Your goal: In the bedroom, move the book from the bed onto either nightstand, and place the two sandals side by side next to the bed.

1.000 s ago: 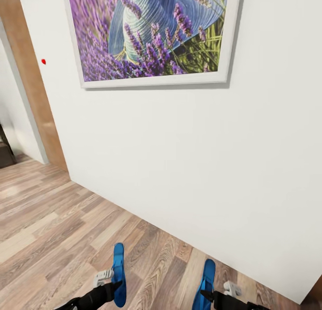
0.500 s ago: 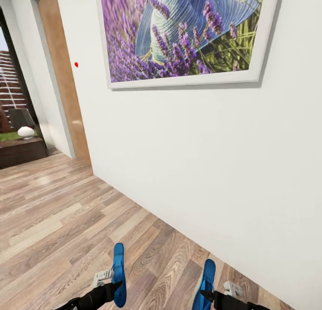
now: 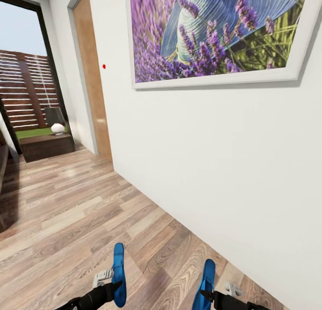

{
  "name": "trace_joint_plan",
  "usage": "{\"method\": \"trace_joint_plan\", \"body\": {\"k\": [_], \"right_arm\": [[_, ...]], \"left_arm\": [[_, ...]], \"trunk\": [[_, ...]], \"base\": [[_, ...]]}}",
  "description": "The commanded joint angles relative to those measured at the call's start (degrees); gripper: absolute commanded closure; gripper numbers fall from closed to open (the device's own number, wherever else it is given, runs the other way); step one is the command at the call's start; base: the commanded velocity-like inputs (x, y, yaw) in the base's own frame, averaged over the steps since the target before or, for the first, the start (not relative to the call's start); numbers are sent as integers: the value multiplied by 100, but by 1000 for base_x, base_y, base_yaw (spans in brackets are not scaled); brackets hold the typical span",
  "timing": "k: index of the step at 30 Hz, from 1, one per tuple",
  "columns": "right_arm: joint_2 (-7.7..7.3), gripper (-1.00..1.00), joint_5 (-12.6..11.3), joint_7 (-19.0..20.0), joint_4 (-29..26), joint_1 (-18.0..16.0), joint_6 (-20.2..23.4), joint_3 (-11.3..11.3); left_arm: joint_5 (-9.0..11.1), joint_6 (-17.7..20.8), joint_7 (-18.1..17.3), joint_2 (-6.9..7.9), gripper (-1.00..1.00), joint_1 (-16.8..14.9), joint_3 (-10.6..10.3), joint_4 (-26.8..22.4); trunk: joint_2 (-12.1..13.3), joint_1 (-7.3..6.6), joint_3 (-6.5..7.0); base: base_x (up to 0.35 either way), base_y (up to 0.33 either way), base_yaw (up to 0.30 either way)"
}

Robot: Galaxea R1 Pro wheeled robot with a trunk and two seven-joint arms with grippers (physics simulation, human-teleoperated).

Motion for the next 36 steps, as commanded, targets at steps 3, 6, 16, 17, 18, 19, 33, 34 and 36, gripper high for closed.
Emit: {"method": "trace_joint_plan", "body": {"k": [3,6,16,17,18,19,33,34,36], "right_arm": [[-2,100,-56,7,-9,0,57,-11],[-2,100,-56,5,-9,0,55,-11],[8,100,-48,-17,2,0,54,-4],[7,100,-47,-15,4,0,54,-6],[7,100,-52,-13,7,0,54,-8],[7,100,-54,-10,8,0,54,-9],[-1,100,-56,0,9,0,54,-11],[-1,100,-56,-1,9,0,54,-11],[-2,100,-56,-3,9,0,54,-11]], "left_arm": [[44,-16,-17,3,100,-6,-19,10],[44,-16,-19,3,100,-7,-19,10],[45,-16,-20,1,100,-8,-22,-15],[45,-16,-19,-3,100,-9,-25,-16],[45,-16,-18,-11,100,-10,-21,-6],[44,-16,-18,-25,100,-10,-20,-4],[44,-16,-10,-120,100,-7,-20,9],[44,-16,-11,-123,100,-5,-20,9],[44,-16,-10,-126,100,-7,-19,10]], "trunk": [[-2,-1,-6],[-2,-1,-6],[-2,-1,-6],[-2,-1,-6],[-2,-1,-6],[-2,-1,-6],[-2,-1,-6],[-2,-1,-6],[-2,-1,-6]], "base": [[0,0,292],[0,0,292],[0,0,292],[0,0,292],[0,0,292],[0,0,292],[0,0,283],[0,0,120],[0,0,69]]}}
